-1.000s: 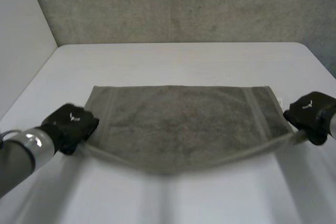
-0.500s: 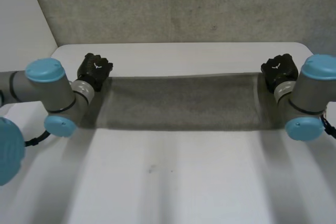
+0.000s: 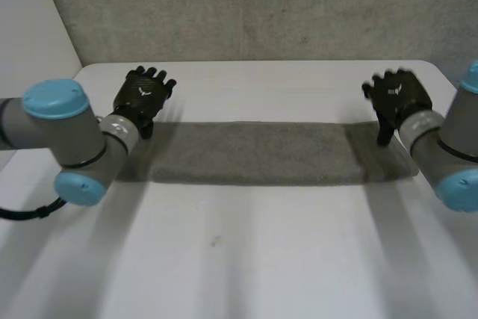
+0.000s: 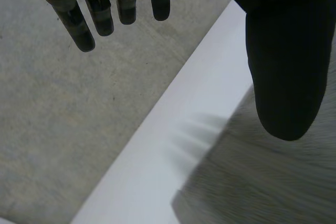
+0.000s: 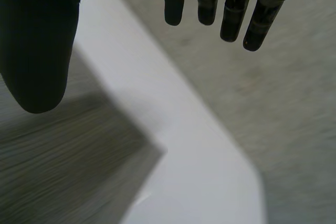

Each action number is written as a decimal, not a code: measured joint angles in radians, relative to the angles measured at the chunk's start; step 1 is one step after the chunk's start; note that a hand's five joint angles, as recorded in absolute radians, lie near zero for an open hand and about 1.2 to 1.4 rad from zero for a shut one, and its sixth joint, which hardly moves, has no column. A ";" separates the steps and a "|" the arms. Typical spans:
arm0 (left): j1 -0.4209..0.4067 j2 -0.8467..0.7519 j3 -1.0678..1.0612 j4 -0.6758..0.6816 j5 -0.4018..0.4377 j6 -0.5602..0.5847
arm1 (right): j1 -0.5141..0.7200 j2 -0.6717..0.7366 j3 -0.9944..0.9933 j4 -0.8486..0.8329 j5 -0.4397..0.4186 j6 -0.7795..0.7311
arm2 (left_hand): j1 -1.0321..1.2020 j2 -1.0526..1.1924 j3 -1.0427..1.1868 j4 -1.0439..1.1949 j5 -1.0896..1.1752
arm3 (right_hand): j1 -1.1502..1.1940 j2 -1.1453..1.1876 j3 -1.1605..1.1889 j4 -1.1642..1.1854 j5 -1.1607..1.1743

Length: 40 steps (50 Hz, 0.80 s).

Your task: Fold the towel.

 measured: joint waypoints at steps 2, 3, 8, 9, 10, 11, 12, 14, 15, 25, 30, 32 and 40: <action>0.004 0.051 -0.068 0.003 0.001 -0.040 | -0.006 -0.008 0.015 0.020 -0.013 0.001 | 0.000 0.000 0.000 0.000 0.000 | 0.000 0.000 0.000 0.000 0.000; 0.007 0.083 -0.113 0.005 0.001 -0.068 | -0.032 -0.025 0.062 0.081 -0.051 -0.001 | 0.000 -0.001 -0.002 -0.001 0.000 | 0.048 0.081 0.088 0.067 0.073; 0.014 0.189 -0.259 0.026 0.003 -0.170 | -0.071 -0.022 0.111 0.117 -0.076 -0.007 | 0.000 -0.001 -0.002 -0.001 0.000 | 0.203 0.247 0.261 0.243 0.230; 0.014 0.189 -0.259 0.026 0.003 -0.170 | -0.071 -0.022 0.111 0.117 -0.076 -0.007 | 0.000 -0.001 -0.002 -0.001 0.000 | 0.203 0.247 0.261 0.243 0.230; 0.015 0.204 -0.280 0.031 0.003 -0.184 | -0.077 -0.018 0.116 0.114 -0.077 -0.008 | 0.000 -0.001 -0.002 -0.001 0.000 | 0.203 0.247 0.261 0.243 0.230; 0.016 0.240 -0.331 0.045 0.003 -0.217 | -0.090 -0.006 0.125 0.094 -0.078 -0.009 | 0.000 -0.001 -0.002 -0.002 0.000 | 0.295 0.367 0.376 0.352 0.332; 0.016 0.248 -0.343 0.049 0.003 -0.225 | -0.095 -0.001 0.128 0.085 -0.078 -0.010 | 0.000 -0.001 -0.002 -0.002 0.000 | 0.295 0.367 0.376 0.352 0.332; 0.016 0.276 -0.384 0.064 0.003 -0.247 | -0.104 0.013 0.132 0.057 -0.077 -0.010 | 0.000 -0.001 -0.002 -0.002 0.000 | 0.338 0.414 0.424 0.404 0.382; 0.016 0.292 -0.405 0.073 0.003 -0.257 | -0.108 0.022 0.134 0.041 -0.075 -0.010 | 0.000 -0.001 -0.002 -0.002 0.000 | 0.341 0.416 0.428 0.408 0.386; 0.016 0.316 -0.465 0.115 0.002 -0.264 | -0.133 0.077 0.126 -0.004 -0.070 -0.013 | 0.000 -0.002 -0.002 -0.002 0.000 | 0.449 0.541 0.550 0.530 0.502; 0.017 0.311 -0.469 0.119 0.002 -0.262 | -0.156 0.086 0.124 -0.004 -0.075 -0.015 | 0.000 -0.002 -0.002 -0.002 0.000 | 0.732 0.911 0.916 0.900 0.865; 0.017 0.310 -0.470 0.119 0.002 -0.261 | -0.169 0.085 0.123 -0.002 -0.079 -0.015 | 0.000 -0.002 -0.002 -0.002 0.000 | 0.734 0.943 0.951 0.938 0.895; 0.019 0.310 -0.476 0.120 0.002 -0.261 | -0.228 0.083 0.109 0.002 -0.080 -0.031 | 0.000 -0.002 -0.002 -0.002 0.000 | 0.734 0.947 0.963 0.952 0.908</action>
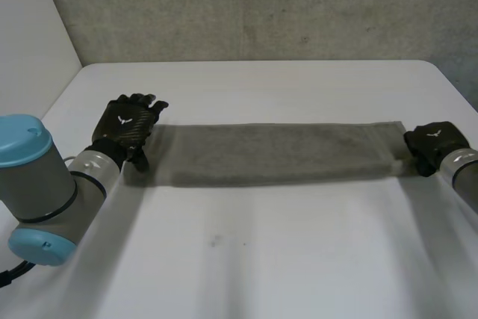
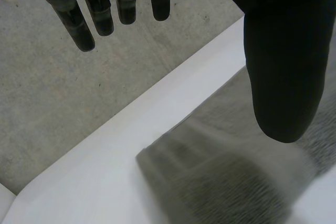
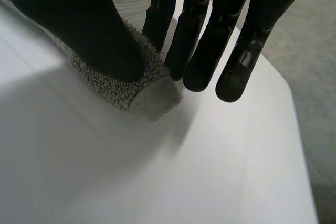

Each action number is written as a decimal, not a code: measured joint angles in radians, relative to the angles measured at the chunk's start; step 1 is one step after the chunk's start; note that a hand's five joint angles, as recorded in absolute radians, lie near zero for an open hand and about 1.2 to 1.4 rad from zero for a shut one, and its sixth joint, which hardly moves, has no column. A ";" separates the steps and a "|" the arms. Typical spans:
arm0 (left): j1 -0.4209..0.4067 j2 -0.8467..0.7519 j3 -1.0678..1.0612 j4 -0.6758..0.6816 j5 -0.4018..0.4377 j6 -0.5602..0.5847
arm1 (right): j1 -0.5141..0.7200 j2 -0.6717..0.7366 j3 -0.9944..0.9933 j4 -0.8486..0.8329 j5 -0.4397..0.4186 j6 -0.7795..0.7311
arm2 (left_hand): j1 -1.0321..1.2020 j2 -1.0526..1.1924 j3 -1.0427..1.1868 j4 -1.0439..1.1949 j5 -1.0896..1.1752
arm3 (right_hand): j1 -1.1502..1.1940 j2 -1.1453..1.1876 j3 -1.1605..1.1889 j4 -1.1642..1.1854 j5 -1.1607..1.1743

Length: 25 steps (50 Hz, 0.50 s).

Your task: Fold the towel.

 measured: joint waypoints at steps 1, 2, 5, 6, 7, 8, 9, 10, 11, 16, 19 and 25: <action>0.001 0.001 -0.001 0.000 0.000 0.000 | -0.016 0.001 -0.007 -0.001 0.007 -0.010 | 0.000 0.000 0.000 0.000 0.000 | 0.000 0.000 0.000 0.000 0.001; 0.001 0.001 -0.001 0.000 0.000 0.000 | -0.016 0.001 -0.007 -0.001 0.007 -0.010 | 0.000 0.000 0.000 0.000 0.000 | 0.000 0.000 0.000 0.000 0.001; 0.003 0.002 -0.004 0.000 0.000 0.000 | -0.067 0.003 -0.033 0.000 0.049 -0.058 | 0.000 0.000 0.000 0.000 0.000 | 0.000 0.000 0.000 0.000 0.001; 0.004 0.003 -0.006 0.000 0.000 -0.001 | -0.087 0.002 -0.044 0.000 0.075 -0.083 | 0.000 0.000 0.000 0.000 0.000 | 0.000 0.000 0.000 0.000 0.001; 0.005 0.004 -0.008 0.001 0.000 -0.001 | -0.111 0.000 -0.057 0.001 0.113 -0.118 | 0.000 0.000 0.000 0.000 0.000 | 0.000 0.000 0.000 0.000 0.003; 0.006 0.004 -0.009 0.001 0.000 0.000 | -0.121 -0.002 -0.063 0.001 0.131 -0.132 | 0.000 0.000 0.000 0.000 0.000 | 0.000 0.000 0.000 0.000 0.004; 0.007 0.004 -0.009 0.001 0.000 0.000 | -0.130 -0.004 -0.069 0.000 0.150 -0.148 | 0.000 0.000 0.000 0.000 0.000 | 0.000 0.000 0.000 0.000 0.006; 0.008 0.004 -0.010 0.001 0.000 0.000 | -0.138 -0.007 -0.074 -0.002 0.170 -0.164 | 0.000 0.000 0.000 0.000 0.000 | 0.000 0.000 0.000 0.000 0.006; 0.009 0.005 -0.011 0.001 0.000 0.000 | -0.144 -0.011 -0.079 -0.004 0.186 -0.177 | 0.000 0.000 0.000 0.000 0.000 | 0.000 0.000 0.000 0.001 0.006; 0.011 0.005 -0.013 0.003 0.000 0.000 | -0.127 -0.058 -0.083 -0.044 0.224 -0.201 | 0.000 0.000 0.000 0.000 0.000 | 0.003 0.000 0.004 0.002 0.009; 0.011 0.005 -0.013 0.005 0.000 -0.001 | -0.067 -0.105 -0.070 -0.084 0.203 -0.177 | 0.000 0.000 0.000 0.000 0.000 | 0.006 0.000 0.005 0.004 0.011; 0.010 0.006 -0.013 0.006 -0.001 -0.001 | 0.183 -0.179 -0.036 -0.182 0.074 -0.110 | 0.000 0.000 0.000 0.000 0.000 | 0.006 0.004 0.009 0.004 0.012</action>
